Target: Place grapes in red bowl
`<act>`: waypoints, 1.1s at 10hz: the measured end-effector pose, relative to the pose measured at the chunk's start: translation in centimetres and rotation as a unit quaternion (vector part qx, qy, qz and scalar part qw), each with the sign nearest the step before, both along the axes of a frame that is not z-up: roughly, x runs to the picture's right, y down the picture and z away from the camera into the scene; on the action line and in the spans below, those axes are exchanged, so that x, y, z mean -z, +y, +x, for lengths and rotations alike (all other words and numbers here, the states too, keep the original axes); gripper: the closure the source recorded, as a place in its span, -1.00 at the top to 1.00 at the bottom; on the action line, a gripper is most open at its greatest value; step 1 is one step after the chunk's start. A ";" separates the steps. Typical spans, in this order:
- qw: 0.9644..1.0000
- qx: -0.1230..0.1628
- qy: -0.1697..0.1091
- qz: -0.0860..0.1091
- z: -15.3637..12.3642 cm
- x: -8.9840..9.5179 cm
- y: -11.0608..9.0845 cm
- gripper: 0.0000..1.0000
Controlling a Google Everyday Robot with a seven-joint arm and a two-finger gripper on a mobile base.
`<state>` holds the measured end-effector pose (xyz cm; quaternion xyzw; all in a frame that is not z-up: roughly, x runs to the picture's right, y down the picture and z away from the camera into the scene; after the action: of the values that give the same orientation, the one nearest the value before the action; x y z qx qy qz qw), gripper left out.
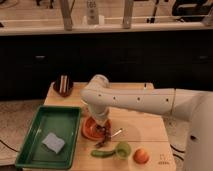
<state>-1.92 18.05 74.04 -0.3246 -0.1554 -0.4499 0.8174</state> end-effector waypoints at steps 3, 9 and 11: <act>1.000 0.001 0.000 0.000 0.1 -0.1 0.0 -0.99; 1.000 0.002 -0.001 0.000 0.1 -0.3 0.0 -0.99; 1.000 0.003 -0.001 0.001 0.2 -0.4 -0.1 -0.99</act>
<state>-1.75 17.98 74.41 -0.3239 -0.1549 -0.4531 0.8159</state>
